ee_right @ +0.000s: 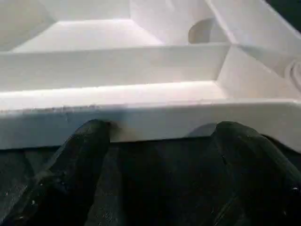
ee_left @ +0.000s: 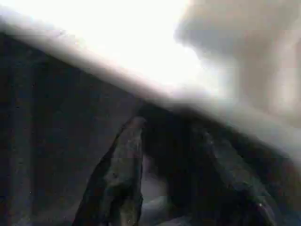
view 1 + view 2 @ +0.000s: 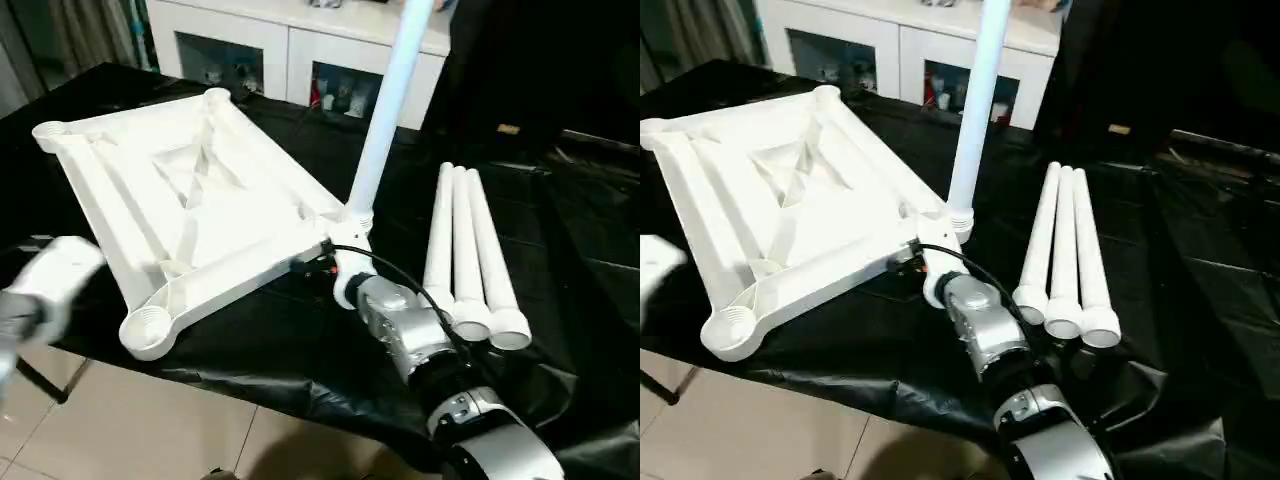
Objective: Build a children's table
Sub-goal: Rotate table base
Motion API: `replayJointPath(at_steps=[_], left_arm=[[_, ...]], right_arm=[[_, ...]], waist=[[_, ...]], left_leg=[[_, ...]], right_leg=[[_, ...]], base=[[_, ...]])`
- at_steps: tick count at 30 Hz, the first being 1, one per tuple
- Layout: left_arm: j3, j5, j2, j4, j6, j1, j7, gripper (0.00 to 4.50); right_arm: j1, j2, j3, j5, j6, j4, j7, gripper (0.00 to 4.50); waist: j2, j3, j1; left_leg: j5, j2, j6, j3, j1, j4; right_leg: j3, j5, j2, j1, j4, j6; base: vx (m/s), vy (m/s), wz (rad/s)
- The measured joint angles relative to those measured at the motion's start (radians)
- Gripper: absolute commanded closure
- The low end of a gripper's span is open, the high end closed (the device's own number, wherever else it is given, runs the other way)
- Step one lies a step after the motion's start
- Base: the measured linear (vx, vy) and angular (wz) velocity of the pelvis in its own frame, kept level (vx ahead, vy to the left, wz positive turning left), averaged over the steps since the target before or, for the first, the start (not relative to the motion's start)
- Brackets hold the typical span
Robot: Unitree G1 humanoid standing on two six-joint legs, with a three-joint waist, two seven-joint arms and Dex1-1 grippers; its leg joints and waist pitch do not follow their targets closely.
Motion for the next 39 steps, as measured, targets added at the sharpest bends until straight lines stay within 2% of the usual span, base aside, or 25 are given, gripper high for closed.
replayJointPath(at_steps=[10,12,15,18,20,23,27,29,32,38,39], left_arm=[[-0.048,-0.041,-0.095,-0.005,-0.009,-0.030,0.001,2.74],[-0.063,-0.039,-0.148,0.052,-0.046,-0.070,0.020,2.74],[-0.087,-0.036,-0.236,0.158,-0.113,-0.138,0.052,2.74],[-0.124,-0.021,-0.312,0.270,-0.199,-0.210,0.096,2.74],[-0.136,-0.017,-0.348,0.325,-0.243,-0.241,0.120,2.74],[-0.150,-0.017,-0.406,0.412,-0.292,-0.301,0.144,2.74],[-0.175,-0.019,-0.475,0.474,-0.372,-0.358,0.141,2.74],[-0.185,-0.023,-0.491,0.476,-0.411,-0.376,0.134,2.74],[-0.185,-0.031,-0.474,0.429,-0.426,-0.380,0.132,2.74],[-0.141,-0.078,-0.399,0.140,-0.332,-0.298,0.103,2.74],[-0.139,-0.088,-0.389,0.105,-0.315,-0.285,0.089,2.68]], right_arm=[[-0.009,-0.023,-0.003,-0.003,-0.006,0.002,0.006,0.59],[0.002,-0.046,-0.010,-0.003,0.004,-0.060,-0.007,0.59],[0.011,-0.070,-0.035,-0.002,0.034,-0.179,-0.035,0.59],[0.026,-0.100,-0.061,-0.002,0.088,-0.287,-0.061,0.59],[0.043,-0.113,-0.072,-0.003,0.122,-0.328,-0.072,0.59],[0.050,-0.145,-0.095,-0.008,0.210,-0.381,-0.106,0.59],[0.047,-0.168,-0.126,-0.021,0.354,-0.457,-0.144,0.59],[0.046,-0.173,-0.135,-0.023,0.404,-0.470,-0.157,0.59],[0.046,-0.177,-0.145,-0.023,0.472,-0.500,-0.175,0.59],[0.023,-0.193,-0.194,-0.019,0.618,-0.587,-0.220,0.59],[0.010,-0.192,-0.201,-0.020,0.641,-0.589,-0.231,0.42]], waist=[[0.001,0.000,0.005],[0.004,0.000,0.010],[0.014,0.000,0.015],[0.018,-0.001,0.019],[0.022,-0.002,0.013],[0.032,0.003,0.010],[0.035,0.005,0.001],[0.036,0.005,-0.004],[0.040,0.006,-0.020],[0.040,0.006,-0.020],[0.041,0.006,-0.019]], left_leg=[[0.000,0.000,0.000,0.000,0.001,0.002],[0.000,0.000,0.000,0.000,0.001,0.002],[0.000,-0.001,0.000,0.002,0.001,0.002],[0.000,-0.001,0.000,0.000,0.002,0.001],[0.000,-0.001,0.000,-0.001,0.001,0.002],[0.000,-0.001,0.000,0.000,-0.005,0.003],[0.001,-0.001,0.000,-0.002,-0.005,0.003],[0.001,0.000,0.000,-0.002,-0.006,0.003],[0.001,0.000,0.000,-0.002,-0.006,0.003],[0.001,0.000,0.000,-0.001,-0.006,0.003],[0.001,0.000,0.000,-0.001,-0.006,0.003]], right_leg=[[0.001,0.000,0.000,0.004,0.000,0.000],[0.001,0.000,0.000,0.007,-0.001,0.001],[0.005,-0.003,0.000,0.011,-0.001,0.006],[0.005,-0.004,0.000,0.015,-0.002,0.009],[0.005,-0.004,0.000,0.015,-0.002,0.009],[0.006,0.000,-0.001,0.013,-0.004,0.013],[0.005,0.002,0.000,0.011,-0.004,0.012],[0.005,0.003,0.000,0.011,-0.004,0.011],[0.005,0.002,0.001,0.010,-0.005,0.010],[0.006,-0.004,0.002,0.009,-0.004,0.009],[0.006,-0.004,0.002,0.009,-0.003,0.009]], base=[[0.000,0.000,0.00],[0.000,0.000,0.00],[0.000,0.000,0.00],[0.000,0.000,0.00],[0.000,0.000,0.00],[0.000,0.000,0.00],[0.000,0.000,0.00],[0.000,0.000,0.00],[0.000,0.000,0.00],[0.000,0.000,0.00],[0.000,0.000,0.00]])
